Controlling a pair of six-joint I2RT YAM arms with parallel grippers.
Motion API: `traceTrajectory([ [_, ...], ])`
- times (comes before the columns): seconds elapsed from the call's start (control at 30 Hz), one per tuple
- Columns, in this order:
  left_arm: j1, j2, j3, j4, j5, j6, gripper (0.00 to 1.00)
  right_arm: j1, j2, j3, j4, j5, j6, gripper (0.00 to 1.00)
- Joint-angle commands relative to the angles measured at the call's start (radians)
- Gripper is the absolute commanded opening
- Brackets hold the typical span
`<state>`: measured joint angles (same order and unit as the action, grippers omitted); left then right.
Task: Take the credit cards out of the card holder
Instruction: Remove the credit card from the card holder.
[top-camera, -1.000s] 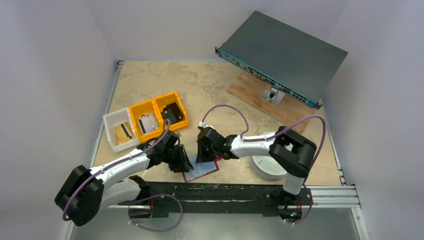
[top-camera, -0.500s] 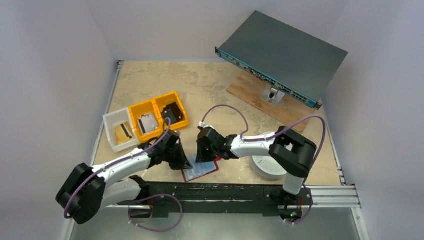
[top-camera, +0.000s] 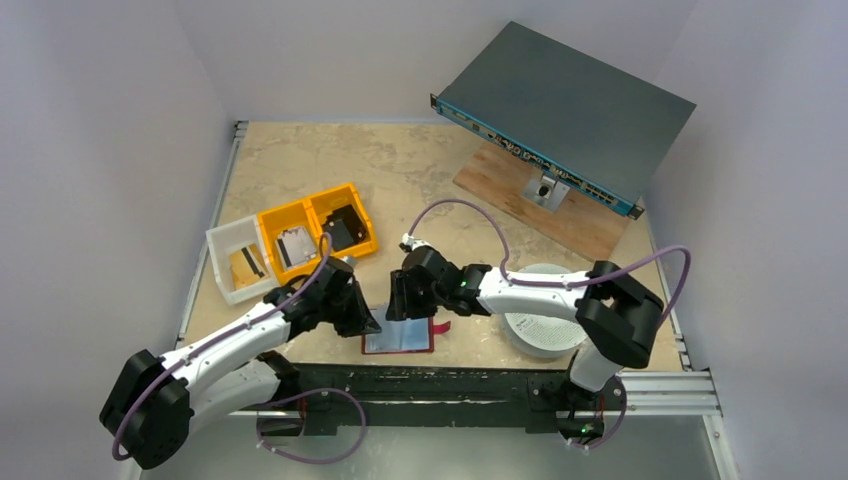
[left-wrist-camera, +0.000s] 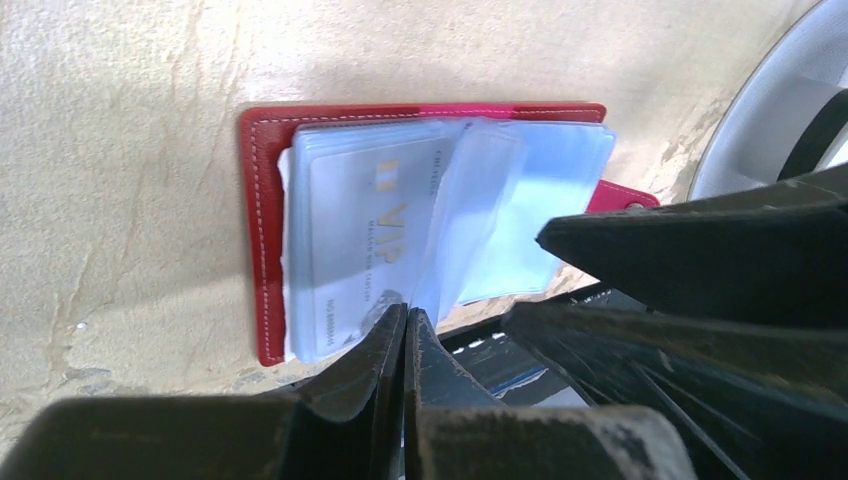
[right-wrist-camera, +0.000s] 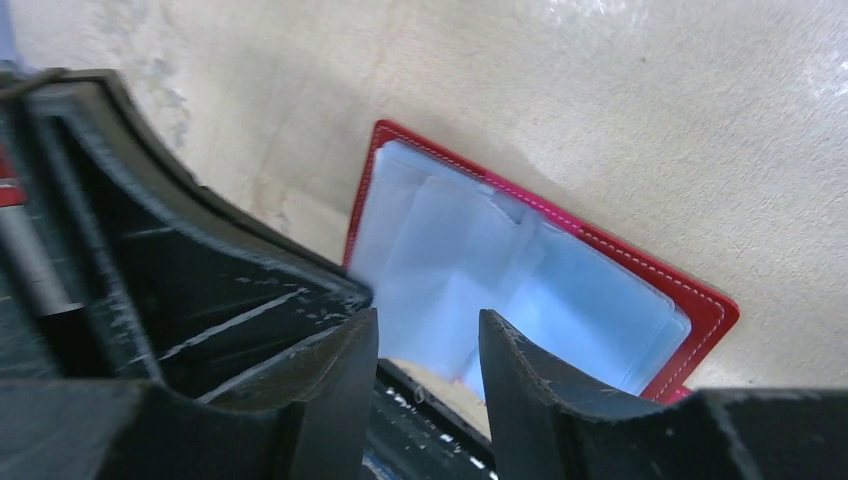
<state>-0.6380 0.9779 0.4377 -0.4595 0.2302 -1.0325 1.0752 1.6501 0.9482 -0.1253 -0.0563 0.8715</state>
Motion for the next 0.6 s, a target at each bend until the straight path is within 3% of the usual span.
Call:
traceTrajectory([
  [0.0,-0.028,-0.003,0.062,-0.005,-0.011,0.008,0.00,-0.020,-0.079,0.051,-0.043,0.009,-0.014,0.43],
  [0.27,-0.126,0.082,0.121,0.068,-0.024,-0.046,0.00,-0.089,-0.199,-0.009,-0.107,0.055,-0.036,0.44],
  [0.57,-0.210,0.280,0.219,0.149,-0.034,-0.063,0.18,-0.109,-0.294,-0.050,-0.161,0.120,-0.043,0.45],
])
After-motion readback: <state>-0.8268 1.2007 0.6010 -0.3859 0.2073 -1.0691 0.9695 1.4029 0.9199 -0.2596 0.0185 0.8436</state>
